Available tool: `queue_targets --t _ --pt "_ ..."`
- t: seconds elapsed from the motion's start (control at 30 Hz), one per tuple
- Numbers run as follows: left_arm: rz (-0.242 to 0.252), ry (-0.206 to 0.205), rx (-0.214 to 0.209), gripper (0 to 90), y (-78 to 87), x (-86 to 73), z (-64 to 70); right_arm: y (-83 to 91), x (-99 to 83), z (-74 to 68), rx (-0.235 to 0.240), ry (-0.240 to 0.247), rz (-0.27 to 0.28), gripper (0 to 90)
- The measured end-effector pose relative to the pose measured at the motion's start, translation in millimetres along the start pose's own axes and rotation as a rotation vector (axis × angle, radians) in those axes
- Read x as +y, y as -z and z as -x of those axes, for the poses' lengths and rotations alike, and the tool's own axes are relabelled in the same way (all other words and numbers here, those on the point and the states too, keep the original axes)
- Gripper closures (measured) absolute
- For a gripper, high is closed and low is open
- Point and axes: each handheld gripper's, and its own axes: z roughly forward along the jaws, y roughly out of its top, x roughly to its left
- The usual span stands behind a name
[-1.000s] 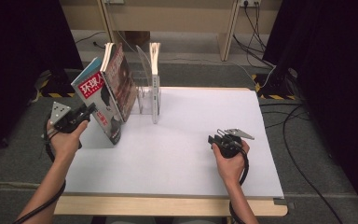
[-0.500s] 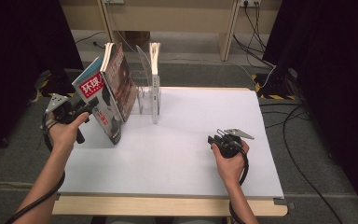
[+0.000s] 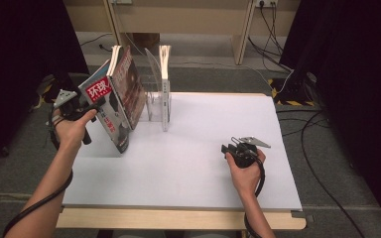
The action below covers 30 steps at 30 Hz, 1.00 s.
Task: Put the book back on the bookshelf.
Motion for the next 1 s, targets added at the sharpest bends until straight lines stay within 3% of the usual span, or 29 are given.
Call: queue_targets --t 0.1,0.2,0.47,0.73,0.87,1.0 --pt "-0.012 0.024 -0.01 69.1 -3.3 6.1 -1.2 -0.4 -0.2 0.3 0.0 -0.002 -0.002 66.6" --pt "-0.017 0.015 -0.012 69.4 -4.8 11.6 -1.3 -0.7 -0.3 0.8 0.0 -0.003 -0.005 66.4" --pt "-0.062 0.014 -0.009 81.0 -4.7 19.7 1.2 -0.3 -0.1 1.7 0.004 -0.006 -0.009 66.4" --pt "-0.096 0.041 -0.024 85.6 -3.6 23.6 5.2 -0.7 -0.3 2.0 0.005 -0.008 -0.013 66.3" --pt "-0.097 0.014 -0.011 86.1 -0.9 26.0 8.2 -0.9 -0.4 1.8 0.005 -0.012 -0.015 66.2" --pt "-0.066 -0.053 0.024 86.3 5.8 28.7 10.8 -0.6 -0.5 2.2 0.004 -0.009 -0.016 66.3"
